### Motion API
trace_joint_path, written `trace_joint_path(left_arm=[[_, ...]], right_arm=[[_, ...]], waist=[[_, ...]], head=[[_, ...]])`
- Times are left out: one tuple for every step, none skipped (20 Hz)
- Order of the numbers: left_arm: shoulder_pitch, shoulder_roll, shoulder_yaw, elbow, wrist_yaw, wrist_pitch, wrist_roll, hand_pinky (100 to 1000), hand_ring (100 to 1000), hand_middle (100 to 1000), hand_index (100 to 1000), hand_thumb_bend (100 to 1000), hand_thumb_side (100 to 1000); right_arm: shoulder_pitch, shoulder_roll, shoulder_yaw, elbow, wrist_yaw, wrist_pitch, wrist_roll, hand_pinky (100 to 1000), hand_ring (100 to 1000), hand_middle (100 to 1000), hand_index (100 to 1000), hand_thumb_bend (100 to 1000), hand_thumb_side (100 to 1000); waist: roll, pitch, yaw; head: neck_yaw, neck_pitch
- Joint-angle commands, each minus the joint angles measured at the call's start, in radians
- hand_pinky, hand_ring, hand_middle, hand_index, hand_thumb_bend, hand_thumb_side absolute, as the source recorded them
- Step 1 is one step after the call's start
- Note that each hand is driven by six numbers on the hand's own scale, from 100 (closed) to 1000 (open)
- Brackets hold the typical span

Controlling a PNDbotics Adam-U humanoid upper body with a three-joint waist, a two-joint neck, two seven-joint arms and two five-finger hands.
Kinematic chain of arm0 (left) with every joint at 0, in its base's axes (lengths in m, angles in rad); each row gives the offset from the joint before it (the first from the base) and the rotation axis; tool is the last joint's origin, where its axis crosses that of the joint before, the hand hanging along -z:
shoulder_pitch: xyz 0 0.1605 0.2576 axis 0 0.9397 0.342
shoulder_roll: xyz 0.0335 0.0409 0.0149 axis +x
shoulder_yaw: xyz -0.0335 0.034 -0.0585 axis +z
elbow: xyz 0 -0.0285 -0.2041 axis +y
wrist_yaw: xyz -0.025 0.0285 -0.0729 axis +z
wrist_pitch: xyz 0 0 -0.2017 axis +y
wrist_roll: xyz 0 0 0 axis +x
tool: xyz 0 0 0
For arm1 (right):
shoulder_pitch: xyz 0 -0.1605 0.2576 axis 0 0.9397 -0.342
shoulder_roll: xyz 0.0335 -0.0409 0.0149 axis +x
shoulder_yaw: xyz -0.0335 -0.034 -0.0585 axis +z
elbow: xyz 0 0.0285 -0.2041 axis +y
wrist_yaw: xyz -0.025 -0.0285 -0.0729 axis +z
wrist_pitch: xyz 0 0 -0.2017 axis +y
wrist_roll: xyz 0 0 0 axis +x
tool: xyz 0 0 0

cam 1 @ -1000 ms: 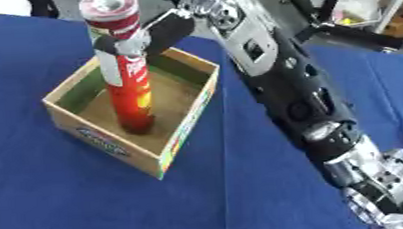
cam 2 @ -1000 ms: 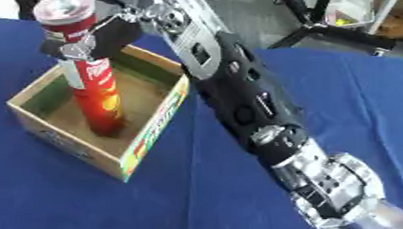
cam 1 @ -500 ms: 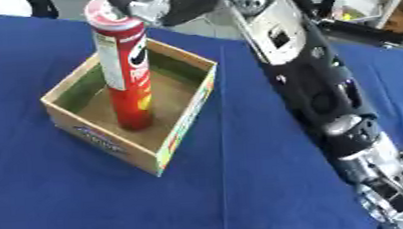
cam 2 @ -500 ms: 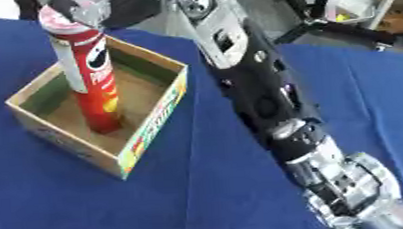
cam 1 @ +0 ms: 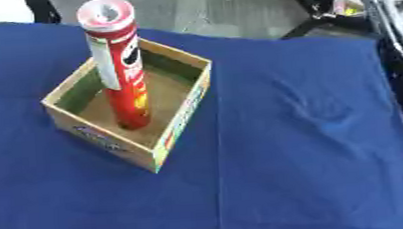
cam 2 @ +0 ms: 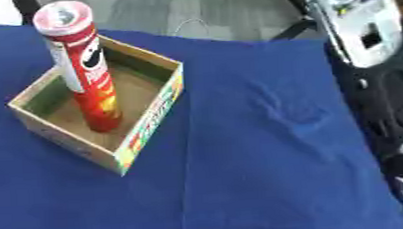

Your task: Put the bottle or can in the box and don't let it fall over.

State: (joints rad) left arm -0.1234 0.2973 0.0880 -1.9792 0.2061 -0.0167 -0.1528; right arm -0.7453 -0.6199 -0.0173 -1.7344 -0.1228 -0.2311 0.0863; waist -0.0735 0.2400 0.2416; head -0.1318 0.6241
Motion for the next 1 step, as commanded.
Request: trace_joint_path(left_arm=[[-0.002,0.007,0.012,-0.021,-0.003,-0.003,0.007,368,747,663,700,162,822]], right_arm=[[0.062,-0.065,-0.048,-0.091,-0.098,0.011,-0.046,917,765,804,936,100,600]], waist=[[0.010,-0.021,-0.009]], head=[[0.019,0.005]])
